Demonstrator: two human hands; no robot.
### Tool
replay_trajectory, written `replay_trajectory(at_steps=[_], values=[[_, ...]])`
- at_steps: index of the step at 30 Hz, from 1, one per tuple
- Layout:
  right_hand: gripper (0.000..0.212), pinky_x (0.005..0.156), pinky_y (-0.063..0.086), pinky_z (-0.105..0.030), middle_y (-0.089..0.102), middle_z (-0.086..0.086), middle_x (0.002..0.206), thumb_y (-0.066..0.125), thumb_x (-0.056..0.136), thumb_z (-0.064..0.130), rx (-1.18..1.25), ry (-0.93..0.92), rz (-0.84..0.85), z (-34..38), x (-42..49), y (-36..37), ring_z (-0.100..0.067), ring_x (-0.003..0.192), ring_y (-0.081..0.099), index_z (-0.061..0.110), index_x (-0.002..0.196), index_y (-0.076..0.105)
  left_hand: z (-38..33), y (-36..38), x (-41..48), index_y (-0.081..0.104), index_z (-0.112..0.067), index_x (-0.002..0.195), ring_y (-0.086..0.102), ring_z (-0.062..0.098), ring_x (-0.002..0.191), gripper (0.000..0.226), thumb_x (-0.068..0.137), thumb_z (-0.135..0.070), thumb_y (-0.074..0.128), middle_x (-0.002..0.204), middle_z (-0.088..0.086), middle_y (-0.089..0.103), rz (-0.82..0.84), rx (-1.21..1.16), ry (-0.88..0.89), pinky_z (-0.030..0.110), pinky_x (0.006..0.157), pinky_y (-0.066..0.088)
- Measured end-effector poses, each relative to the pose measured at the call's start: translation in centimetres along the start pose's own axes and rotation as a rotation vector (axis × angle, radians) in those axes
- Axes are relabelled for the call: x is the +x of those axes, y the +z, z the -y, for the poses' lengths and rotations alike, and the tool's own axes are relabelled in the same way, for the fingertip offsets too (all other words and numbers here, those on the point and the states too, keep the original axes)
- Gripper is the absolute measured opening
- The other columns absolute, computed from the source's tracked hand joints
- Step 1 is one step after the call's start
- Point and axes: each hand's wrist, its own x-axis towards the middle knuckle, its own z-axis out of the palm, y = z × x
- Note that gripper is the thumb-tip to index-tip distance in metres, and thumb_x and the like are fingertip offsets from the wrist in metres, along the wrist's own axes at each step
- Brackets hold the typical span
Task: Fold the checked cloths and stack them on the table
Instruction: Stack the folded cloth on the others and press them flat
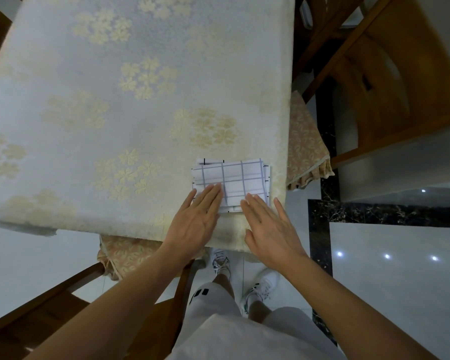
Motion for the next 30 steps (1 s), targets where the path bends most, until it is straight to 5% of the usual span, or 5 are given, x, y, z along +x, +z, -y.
replay_trajectory(at_steps=[4, 14, 18, 23, 30], values=[[0.062, 0.119, 0.025, -0.055, 0.036, -0.012, 0.159, 0.06, 0.09, 0.027, 0.011, -0.042, 0.008, -0.3, -0.1, 0.2, -0.024, 0.148, 0.032, 0.017, 0.149, 0.043, 0.5, 0.2, 1.0, 0.044, -0.001, 0.144, 0.048, 0.029, 0.137, 0.054, 0.1, -0.029, 0.031, 0.149, 0.017, 0.048, 0.002, 0.034, 0.035, 0.046, 0.113, 0.032], [0.061, 0.12, 0.029, -0.05, 0.033, -0.015, 0.16, 0.059, 0.091, 0.025, -0.009, -0.041, -0.032, -0.7, 0.5, 1.0, -0.028, 0.148, 0.031, 0.009, 0.149, 0.044, 0.8, 0.1, 2.7, 0.041, 0.0, 0.146, 0.046, 0.028, 0.139, 0.084, 0.074, -0.008, 0.085, 0.151, 0.018, 0.044, 0.037, 0.041, 0.033, 0.041, 0.113, 0.036], [0.063, 0.119, 0.03, -0.047, 0.032, -0.017, 0.16, 0.061, 0.091, 0.023, 0.004, -0.041, -0.023, -0.8, 0.6, 1.5, -0.029, 0.148, 0.032, 0.006, 0.149, 0.043, -0.2, 0.6, 2.2, -0.011, -0.005, 0.15, 0.004, 0.024, 0.153, 0.091, 0.095, -0.007, 0.062, 0.16, 0.013, -0.011, 0.108, 0.057, 0.042, 0.035, 0.123, 0.003], [0.064, 0.12, 0.027, -0.047, 0.031, -0.016, 0.16, 0.064, 0.089, 0.025, -0.02, -0.048, -0.013, -0.7, 0.0, 1.5, -0.028, 0.148, 0.032, 0.007, 0.148, 0.045, -1.4, 0.3, 0.5, -0.028, -0.006, 0.145, -0.017, 0.023, 0.151, 0.095, 0.099, -0.011, 0.054, 0.157, 0.013, -0.028, 0.203, 0.099, 0.026, 0.038, 0.125, -0.003], [0.069, 0.12, 0.02, -0.053, 0.032, -0.014, 0.16, 0.065, 0.088, 0.025, -0.074, -0.013, -0.022, -0.1, 0.0, 1.9, -0.026, 0.148, 0.032, 0.004, 0.149, 0.041, -1.6, 1.5, -0.8, -0.007, -0.001, 0.155, 0.0, 0.029, 0.154, 0.077, 0.103, -0.031, 0.042, 0.165, 0.018, -0.003, 0.138, 0.03, 0.058, 0.045, 0.124, 0.018]])
